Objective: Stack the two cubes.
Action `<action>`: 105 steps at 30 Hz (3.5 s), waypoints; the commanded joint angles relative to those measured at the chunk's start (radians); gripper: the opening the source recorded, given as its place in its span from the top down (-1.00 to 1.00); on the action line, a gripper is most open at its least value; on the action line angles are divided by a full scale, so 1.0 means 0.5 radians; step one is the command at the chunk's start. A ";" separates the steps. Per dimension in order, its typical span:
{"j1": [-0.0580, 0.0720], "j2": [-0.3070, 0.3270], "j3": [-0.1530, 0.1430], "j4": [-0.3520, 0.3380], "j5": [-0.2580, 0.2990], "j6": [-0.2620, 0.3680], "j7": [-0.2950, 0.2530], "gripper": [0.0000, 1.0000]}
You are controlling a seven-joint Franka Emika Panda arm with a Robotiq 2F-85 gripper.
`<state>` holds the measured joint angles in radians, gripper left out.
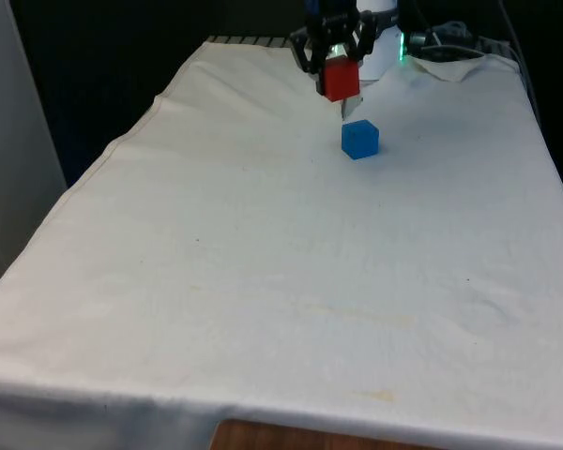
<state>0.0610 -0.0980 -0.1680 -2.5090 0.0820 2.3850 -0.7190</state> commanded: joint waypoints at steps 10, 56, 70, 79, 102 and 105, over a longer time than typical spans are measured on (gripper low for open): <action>0.000 -0.124 -0.002 -0.136 0.000 0.000 -0.048 0.99; 0.004 -0.428 0.060 -0.562 -0.006 0.082 -0.040 0.99; -0.006 -0.302 0.074 -0.560 -0.102 0.176 0.130 0.99; 0.002 -0.270 0.098 -0.564 -0.154 0.228 0.248 0.99; 0.022 -0.160 0.292 -0.576 -0.126 0.394 0.516 0.99; 0.020 -0.106 0.314 -0.580 -0.122 0.458 0.546 0.99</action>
<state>0.0720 -0.1520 -0.0130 -2.7940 0.0250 2.5980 -0.4560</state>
